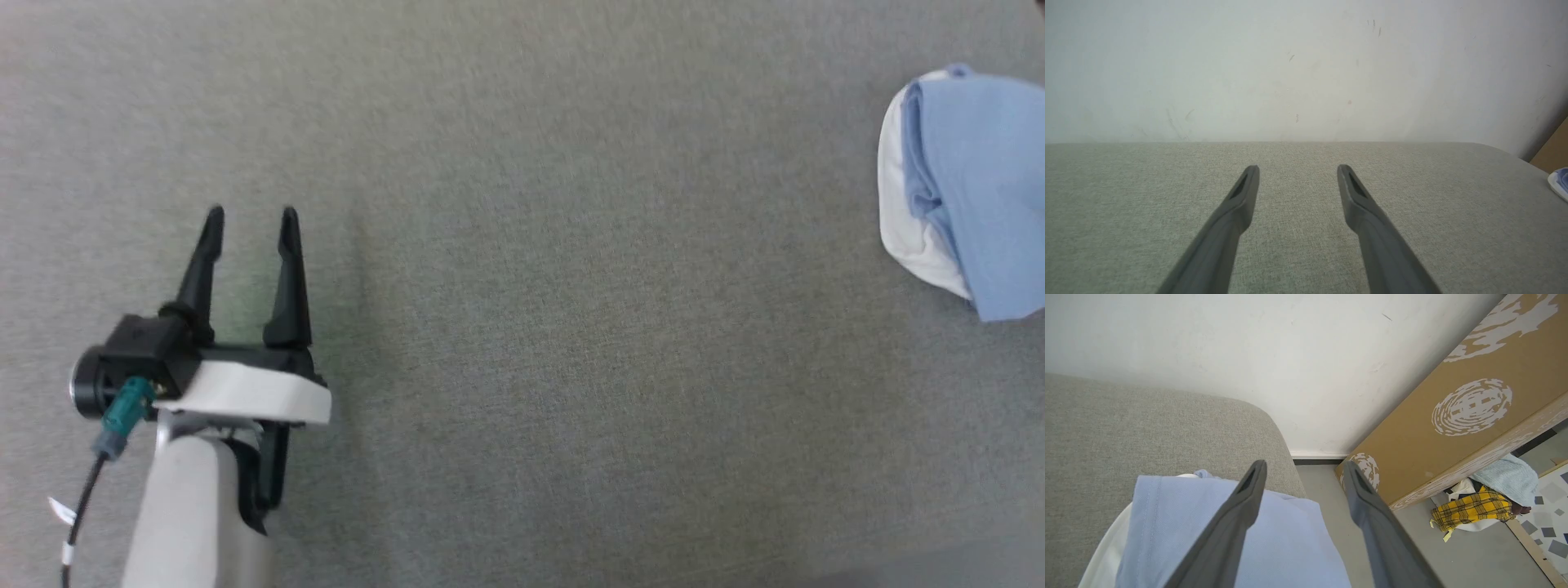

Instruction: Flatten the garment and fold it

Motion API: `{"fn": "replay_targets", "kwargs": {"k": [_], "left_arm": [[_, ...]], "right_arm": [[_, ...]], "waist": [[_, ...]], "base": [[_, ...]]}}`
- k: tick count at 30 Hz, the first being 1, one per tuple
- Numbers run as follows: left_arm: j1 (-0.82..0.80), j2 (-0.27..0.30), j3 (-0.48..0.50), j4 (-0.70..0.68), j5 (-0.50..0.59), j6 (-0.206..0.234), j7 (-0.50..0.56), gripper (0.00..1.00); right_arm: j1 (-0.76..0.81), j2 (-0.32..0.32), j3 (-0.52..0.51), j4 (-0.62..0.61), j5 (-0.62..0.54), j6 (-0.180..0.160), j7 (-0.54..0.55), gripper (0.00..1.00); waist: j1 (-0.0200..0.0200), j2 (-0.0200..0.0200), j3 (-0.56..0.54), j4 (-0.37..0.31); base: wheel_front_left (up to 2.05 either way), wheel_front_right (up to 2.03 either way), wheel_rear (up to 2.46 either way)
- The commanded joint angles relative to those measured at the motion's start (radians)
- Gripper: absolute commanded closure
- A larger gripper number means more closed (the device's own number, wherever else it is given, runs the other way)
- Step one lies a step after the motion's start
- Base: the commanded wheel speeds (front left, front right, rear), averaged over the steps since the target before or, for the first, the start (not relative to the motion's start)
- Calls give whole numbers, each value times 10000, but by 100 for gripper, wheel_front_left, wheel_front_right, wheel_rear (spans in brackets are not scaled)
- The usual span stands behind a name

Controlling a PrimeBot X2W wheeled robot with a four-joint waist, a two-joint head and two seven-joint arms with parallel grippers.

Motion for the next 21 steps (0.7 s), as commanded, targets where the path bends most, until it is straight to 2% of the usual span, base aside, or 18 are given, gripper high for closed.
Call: {"fn": "replay_targets", "kwargs": {"k": [1,6,12,21], "left_arm": [[210,-77,-7,84,-111,41,-44,0],[638,-324,-208,279,-297,35,-45,0],[1035,-464,-585,548,-546,28,-46,0],[1341,-522,-879,978,-769,204,-46,0]], "right_arm": [[265,68,159,-106,252,-21,-160,0],[1135,242,778,-771,1409,-21,-580,0],[2669,740,1380,-2490,2675,-21,-932,0],[5422,2082,2172,-5349,3734,-21,-1040,0]], "waist": [[1,0,-1065,572],[1,0,-2073,1154],[1,0,-2956,1863],[1,0,-3545,2526]], "base": [[0,0,0],[0,0,0],[0,0,0],[0,0,0]]}}
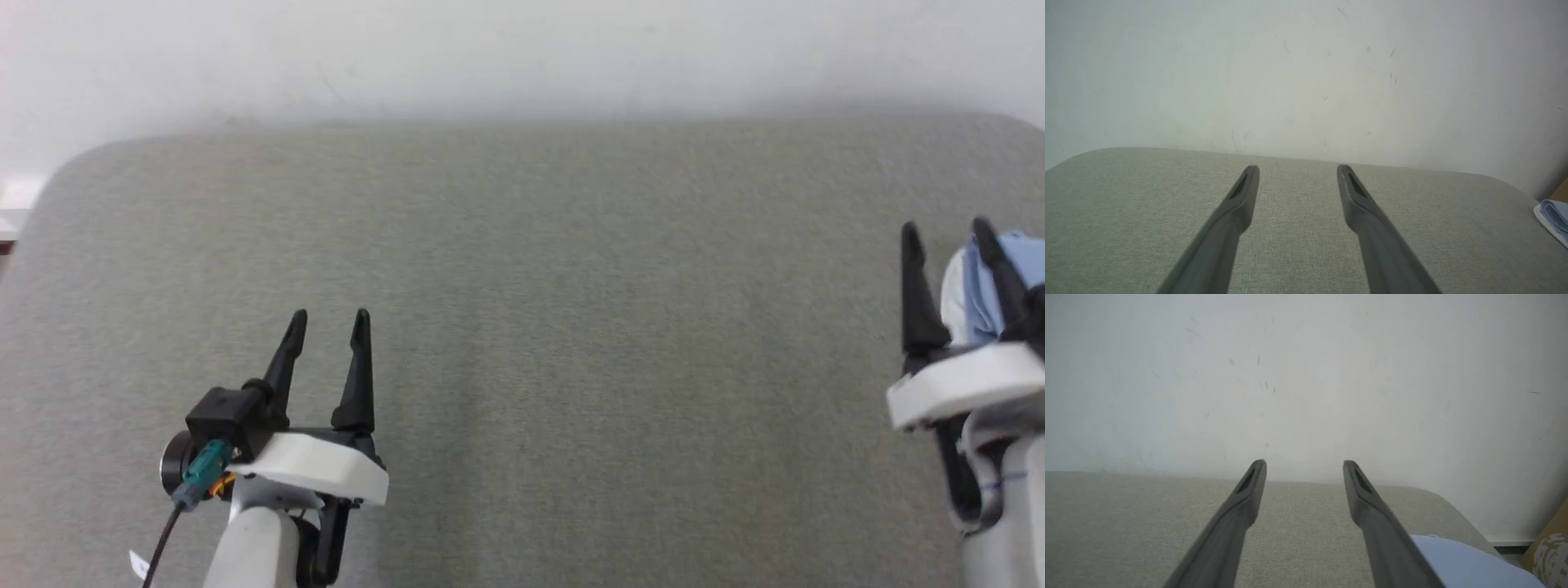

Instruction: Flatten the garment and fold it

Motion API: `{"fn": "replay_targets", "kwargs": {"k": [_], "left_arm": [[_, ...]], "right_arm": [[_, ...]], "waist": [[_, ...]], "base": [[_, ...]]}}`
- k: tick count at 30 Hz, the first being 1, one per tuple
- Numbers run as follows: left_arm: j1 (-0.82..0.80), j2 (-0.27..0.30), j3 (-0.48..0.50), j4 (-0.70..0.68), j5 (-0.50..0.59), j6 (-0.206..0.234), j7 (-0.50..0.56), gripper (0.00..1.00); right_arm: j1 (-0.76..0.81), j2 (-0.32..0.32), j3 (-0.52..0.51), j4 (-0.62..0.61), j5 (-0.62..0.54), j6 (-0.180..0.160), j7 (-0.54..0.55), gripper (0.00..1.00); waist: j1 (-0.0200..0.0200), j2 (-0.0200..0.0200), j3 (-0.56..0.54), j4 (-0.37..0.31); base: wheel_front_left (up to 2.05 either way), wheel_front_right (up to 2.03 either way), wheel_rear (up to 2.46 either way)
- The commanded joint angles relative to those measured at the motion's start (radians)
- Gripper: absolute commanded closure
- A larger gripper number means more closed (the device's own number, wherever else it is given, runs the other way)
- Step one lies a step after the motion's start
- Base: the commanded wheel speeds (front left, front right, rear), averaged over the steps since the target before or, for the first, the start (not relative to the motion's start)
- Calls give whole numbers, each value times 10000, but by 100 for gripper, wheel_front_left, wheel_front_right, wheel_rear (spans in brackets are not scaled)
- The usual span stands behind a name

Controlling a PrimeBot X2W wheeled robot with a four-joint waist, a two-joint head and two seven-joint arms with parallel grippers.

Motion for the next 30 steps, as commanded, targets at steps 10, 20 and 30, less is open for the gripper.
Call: {"fn": "replay_targets", "kwargs": {"k": [10,20,30], "left_arm": [[456,-51,-94,108,-199,220,-47,0],[778,-55,-195,152,-210,353,-47,0],[947,-56,-332,181,-323,434,-47,0]], "right_arm": [[1842,862,256,-1102,163,-21,-425,0],[2548,933,578,-998,361,-21,-583,0],[2733,935,751,-767,682,-21,-622,0]], "waist": [[2,0,-712,759],[2,0,-802,770],[2,0,-903,749]], "base": [[0,0,0],[0,0,0],[0,0,0]]}}
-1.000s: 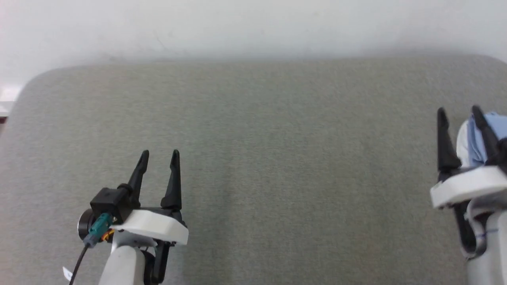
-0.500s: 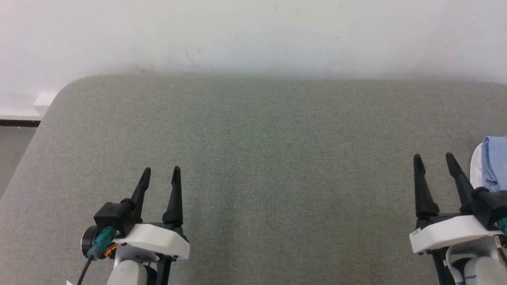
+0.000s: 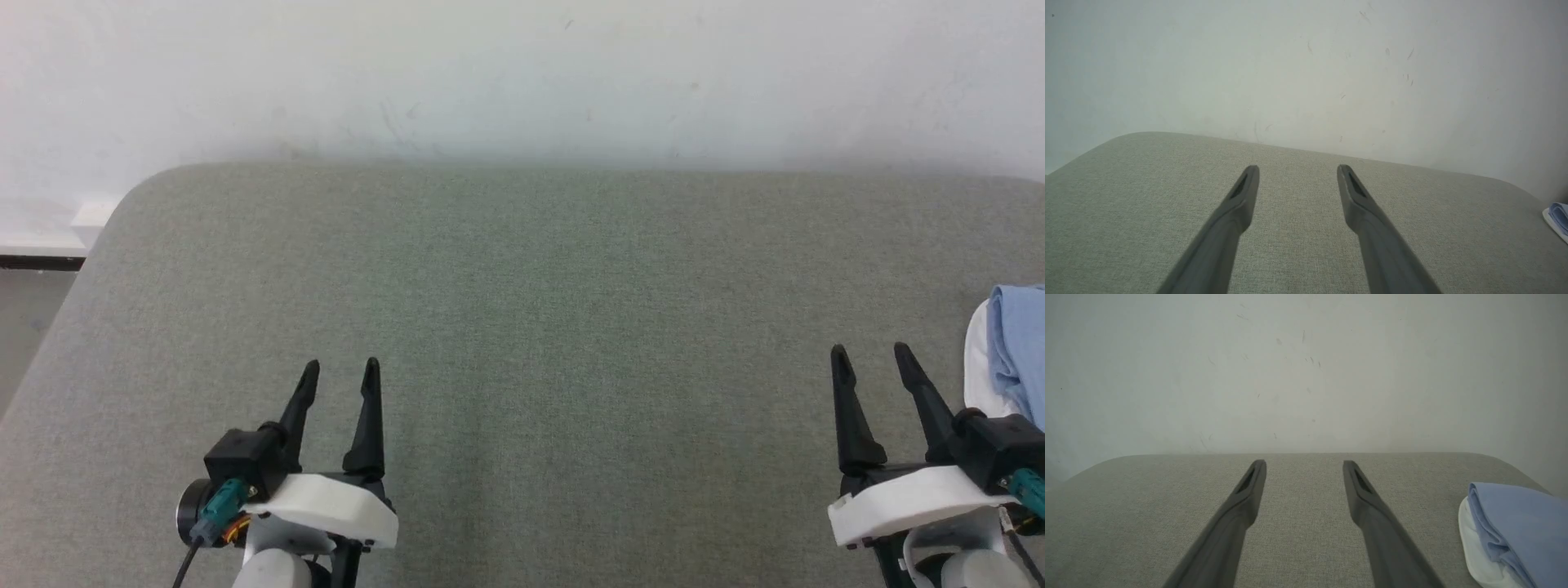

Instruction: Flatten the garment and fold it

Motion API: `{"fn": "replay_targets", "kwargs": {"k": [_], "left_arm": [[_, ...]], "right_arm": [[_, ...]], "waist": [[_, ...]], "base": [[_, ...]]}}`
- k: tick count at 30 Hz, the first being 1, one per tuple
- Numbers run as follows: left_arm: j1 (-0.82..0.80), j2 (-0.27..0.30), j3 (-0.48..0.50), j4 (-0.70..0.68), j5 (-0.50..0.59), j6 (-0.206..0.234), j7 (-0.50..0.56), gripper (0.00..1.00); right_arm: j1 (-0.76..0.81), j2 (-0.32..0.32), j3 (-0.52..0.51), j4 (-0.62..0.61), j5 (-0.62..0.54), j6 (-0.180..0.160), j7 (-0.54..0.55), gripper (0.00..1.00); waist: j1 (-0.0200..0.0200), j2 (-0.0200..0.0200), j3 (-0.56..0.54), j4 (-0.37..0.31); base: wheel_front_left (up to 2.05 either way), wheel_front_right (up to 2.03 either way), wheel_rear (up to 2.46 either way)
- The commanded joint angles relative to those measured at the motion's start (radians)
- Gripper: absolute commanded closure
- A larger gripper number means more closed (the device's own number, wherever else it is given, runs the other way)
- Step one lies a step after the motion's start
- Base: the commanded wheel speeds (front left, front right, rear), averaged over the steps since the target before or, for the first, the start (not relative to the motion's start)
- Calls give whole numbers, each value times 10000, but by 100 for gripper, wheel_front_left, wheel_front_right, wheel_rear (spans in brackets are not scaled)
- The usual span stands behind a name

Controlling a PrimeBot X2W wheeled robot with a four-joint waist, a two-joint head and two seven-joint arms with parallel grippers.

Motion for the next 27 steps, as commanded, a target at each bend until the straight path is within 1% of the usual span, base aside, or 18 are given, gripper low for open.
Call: {"fn": "replay_targets", "kwargs": {"k": [1,4,5,27], "left_arm": [[185,-40,-52,34,-65,61,-47,0],[203,-40,-66,42,-78,72,-47,0],[89,-8,-53,5,-43,8,1,100],[151,-4,-20,-150,106,42,178,100]], "right_arm": [[168,36,60,46,87,-21,-56,0],[180,36,87,82,120,-21,-55,0],[51,0,62,76,78,0,-28,100],[50,-5,68,20,-29,-1,97,100]], "waist": [[0,0,-21,-10],[0,0,-43,-16],[0,0,-44,-16],[0,0,-49,-63]], "base": [[0,0,0],[0,0,0],[0,0,0],[0,0,0]]}}
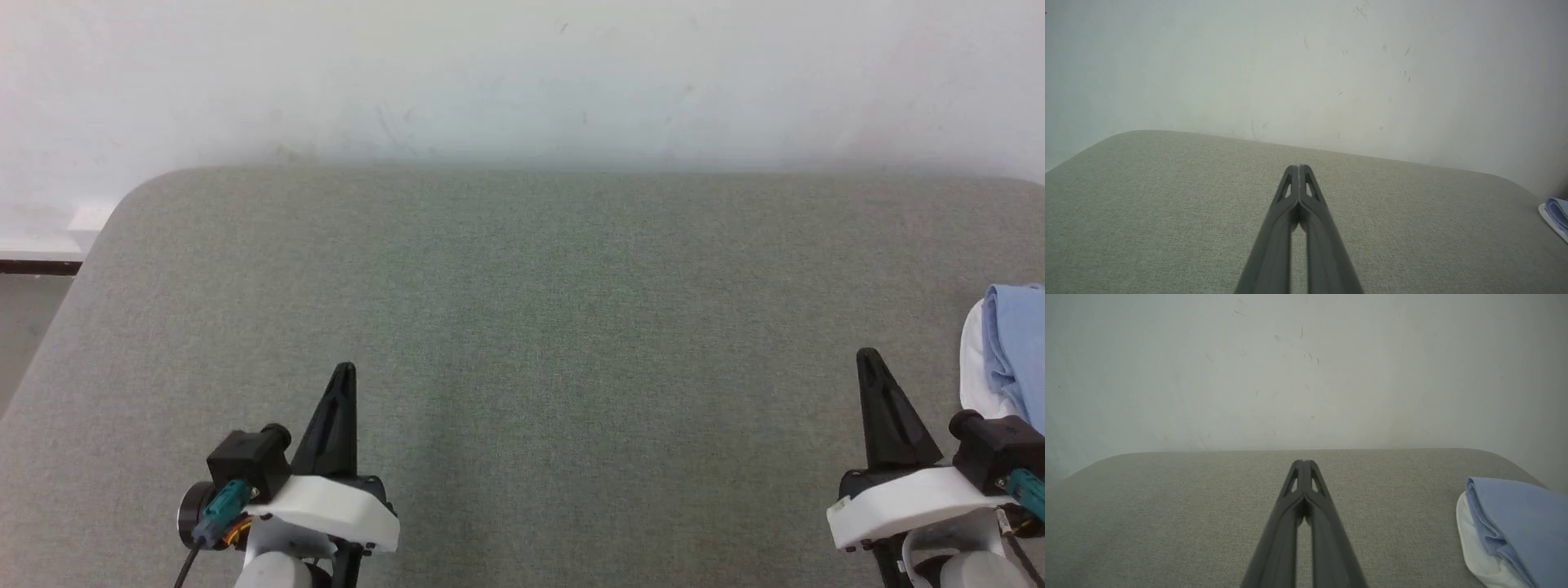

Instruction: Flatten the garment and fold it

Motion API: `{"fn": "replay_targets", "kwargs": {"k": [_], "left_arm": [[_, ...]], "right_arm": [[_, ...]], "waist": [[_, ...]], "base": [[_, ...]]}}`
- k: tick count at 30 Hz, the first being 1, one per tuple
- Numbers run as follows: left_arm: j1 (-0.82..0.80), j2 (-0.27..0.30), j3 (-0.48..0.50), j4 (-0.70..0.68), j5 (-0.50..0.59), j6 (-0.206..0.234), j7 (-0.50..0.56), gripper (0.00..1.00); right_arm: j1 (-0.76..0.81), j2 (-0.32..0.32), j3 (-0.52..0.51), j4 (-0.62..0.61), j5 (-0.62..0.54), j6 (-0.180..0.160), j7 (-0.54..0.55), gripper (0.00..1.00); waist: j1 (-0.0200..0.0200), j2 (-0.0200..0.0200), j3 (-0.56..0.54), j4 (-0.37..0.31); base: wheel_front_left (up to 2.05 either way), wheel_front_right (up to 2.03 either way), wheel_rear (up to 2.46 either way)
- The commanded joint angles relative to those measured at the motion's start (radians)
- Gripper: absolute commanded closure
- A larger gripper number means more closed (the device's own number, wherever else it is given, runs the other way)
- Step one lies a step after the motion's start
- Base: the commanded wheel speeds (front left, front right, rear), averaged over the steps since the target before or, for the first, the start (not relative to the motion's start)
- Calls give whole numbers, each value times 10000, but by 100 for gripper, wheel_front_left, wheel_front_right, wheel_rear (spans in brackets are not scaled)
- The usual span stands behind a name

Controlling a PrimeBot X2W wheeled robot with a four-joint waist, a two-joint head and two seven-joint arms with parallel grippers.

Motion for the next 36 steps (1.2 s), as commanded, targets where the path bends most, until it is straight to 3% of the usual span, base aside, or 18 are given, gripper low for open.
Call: {"fn": "replay_targets", "kwargs": {"k": [1,36], "left_arm": [[64,-3,26,-98,101,41,78,100],[312,-14,167,-781,759,209,793,100]], "right_arm": [[6,3,40,-63,-92,-1,47,100],[28,16,272,-352,-539,-7,590,100]], "waist": [[0,0,1,-7],[0,0,18,-170]], "base": [[0,0,0],[0,0,0]]}}
